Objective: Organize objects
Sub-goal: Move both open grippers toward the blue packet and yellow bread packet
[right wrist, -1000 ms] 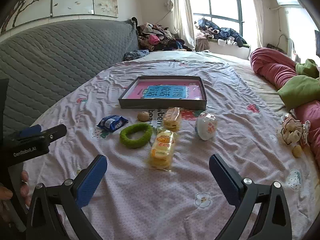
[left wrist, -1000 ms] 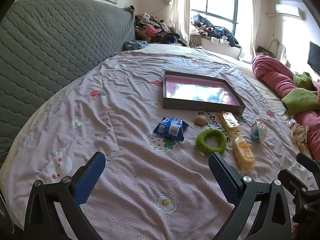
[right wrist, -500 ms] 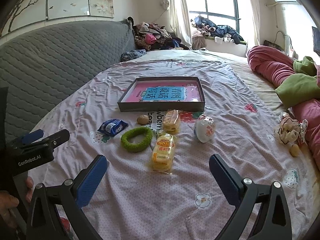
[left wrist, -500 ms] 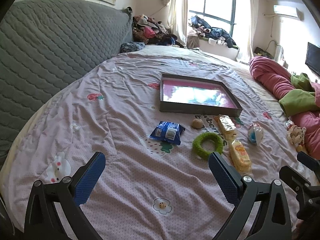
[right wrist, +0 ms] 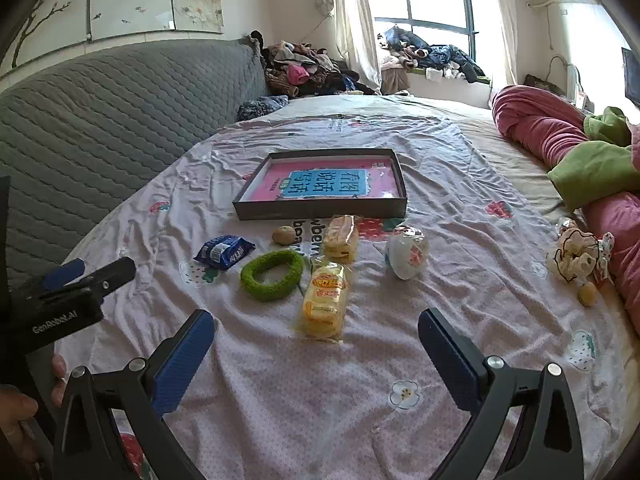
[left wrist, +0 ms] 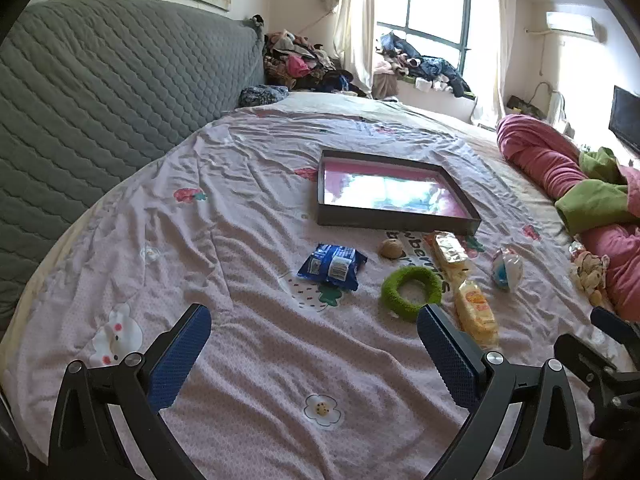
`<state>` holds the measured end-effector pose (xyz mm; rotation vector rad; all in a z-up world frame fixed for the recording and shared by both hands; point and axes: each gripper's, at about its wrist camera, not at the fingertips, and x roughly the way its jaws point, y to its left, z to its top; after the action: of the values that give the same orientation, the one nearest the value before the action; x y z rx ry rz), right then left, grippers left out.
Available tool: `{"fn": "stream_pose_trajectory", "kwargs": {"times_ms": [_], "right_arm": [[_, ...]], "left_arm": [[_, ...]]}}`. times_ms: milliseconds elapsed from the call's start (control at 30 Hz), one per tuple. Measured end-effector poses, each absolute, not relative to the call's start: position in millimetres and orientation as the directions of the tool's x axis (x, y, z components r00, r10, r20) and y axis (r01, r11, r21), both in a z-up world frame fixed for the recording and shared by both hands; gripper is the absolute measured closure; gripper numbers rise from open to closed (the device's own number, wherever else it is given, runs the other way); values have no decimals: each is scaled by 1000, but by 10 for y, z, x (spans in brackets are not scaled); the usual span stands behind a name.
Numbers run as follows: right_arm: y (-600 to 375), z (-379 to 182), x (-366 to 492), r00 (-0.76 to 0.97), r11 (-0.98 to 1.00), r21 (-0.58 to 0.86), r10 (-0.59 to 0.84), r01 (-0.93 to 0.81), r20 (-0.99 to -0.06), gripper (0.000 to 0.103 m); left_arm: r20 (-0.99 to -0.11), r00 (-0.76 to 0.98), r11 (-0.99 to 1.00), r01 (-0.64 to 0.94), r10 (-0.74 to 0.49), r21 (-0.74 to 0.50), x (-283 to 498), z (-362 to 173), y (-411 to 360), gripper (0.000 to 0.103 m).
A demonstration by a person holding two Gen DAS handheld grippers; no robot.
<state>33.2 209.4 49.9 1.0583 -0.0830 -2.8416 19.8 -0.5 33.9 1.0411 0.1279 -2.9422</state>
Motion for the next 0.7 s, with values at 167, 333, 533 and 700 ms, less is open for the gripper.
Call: {"fn": "stream_pose_trajectory", "kwargs": {"times_ms": [167, 333, 533, 700], "right_arm": [[2094, 503, 340, -753, -993, 87, -115, 76, -648, 0], [2052, 513, 335, -746, -995, 71, -97, 67, -659, 0], [2009, 575, 301, -732, -995, 75, -95, 60, -674, 0], [1966, 664, 229, -731, -997, 63, -81, 52, -678, 0]], "left_arm": [[-626, -780, -997, 40, 15, -73, 201, 362, -8, 0], [-626, -779, -997, 28, 23, -71, 206, 394, -27, 0], [-619, -785, -999, 10, 25, -52, 151, 529, -50, 0], [-608, -793, -999, 5, 27, -51, 57, 629, -63, 0]]}}
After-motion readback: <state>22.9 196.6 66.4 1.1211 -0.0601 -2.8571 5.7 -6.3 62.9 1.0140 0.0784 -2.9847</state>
